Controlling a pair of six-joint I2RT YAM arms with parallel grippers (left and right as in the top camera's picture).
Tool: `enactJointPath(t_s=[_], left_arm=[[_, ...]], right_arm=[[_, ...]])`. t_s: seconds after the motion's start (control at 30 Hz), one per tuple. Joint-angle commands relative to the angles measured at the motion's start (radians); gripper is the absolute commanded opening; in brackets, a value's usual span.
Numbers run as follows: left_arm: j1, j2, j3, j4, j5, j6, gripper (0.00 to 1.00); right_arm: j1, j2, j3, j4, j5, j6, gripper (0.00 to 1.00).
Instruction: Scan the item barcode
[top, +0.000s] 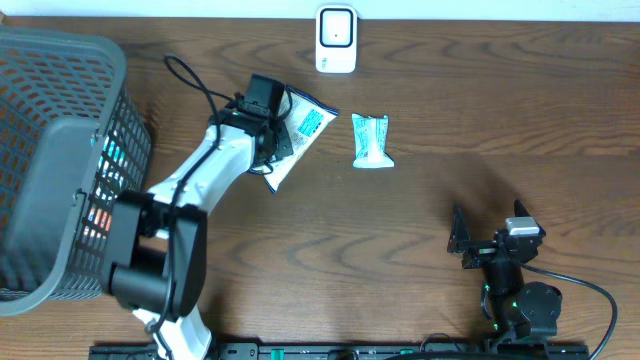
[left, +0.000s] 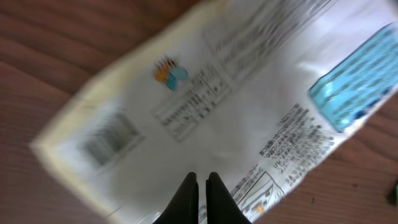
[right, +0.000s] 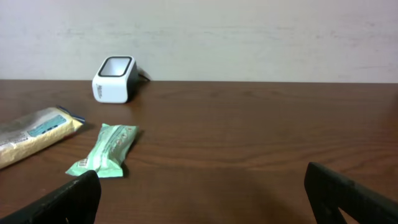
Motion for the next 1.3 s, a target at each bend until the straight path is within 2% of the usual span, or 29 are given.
enactJointPath(t_s=[0.0,0.33,0.73,0.83,1.03,1.1,1.27], left_arm=[[0.002,0.037,-0.012,0.016,0.119,-0.051,0.08],[-0.039,0.043,-0.011,0.091,0.337,-0.055,0.07],[-0.034,0.008,0.020,0.124,0.311,-0.043,0.07],[-0.017,-0.034,0.029,0.122,0.227,0.004,0.08],[0.000,-0.062,0.026,0.029,-0.142,0.013,0.07],[0.000,-0.051,0.016,0.012,-0.154,0.013,0.07],[-0.020,-0.013,-0.008,0.014,-0.009,0.012,0.07]], right_arm=[[-0.005,-0.005,-0.001,-0.004,0.008,0.010,0.99],[-0.005,-0.005,-0.001,-0.004,0.008,0.010,0.99],[-0.005,-0.005,-0.001,-0.004,0.008,0.010,0.99],[-0.005,-0.005,-0.001,-0.004,0.008,0.010,0.99],[-0.005,-0.005,-0.001,-0.004,0.008,0.010,0.99],[-0.005,-0.005,-0.001,-0.004,0.008,0.010,0.99],[-0.005,-0.005,-0.001,-0.004,0.008,0.010,0.99]])
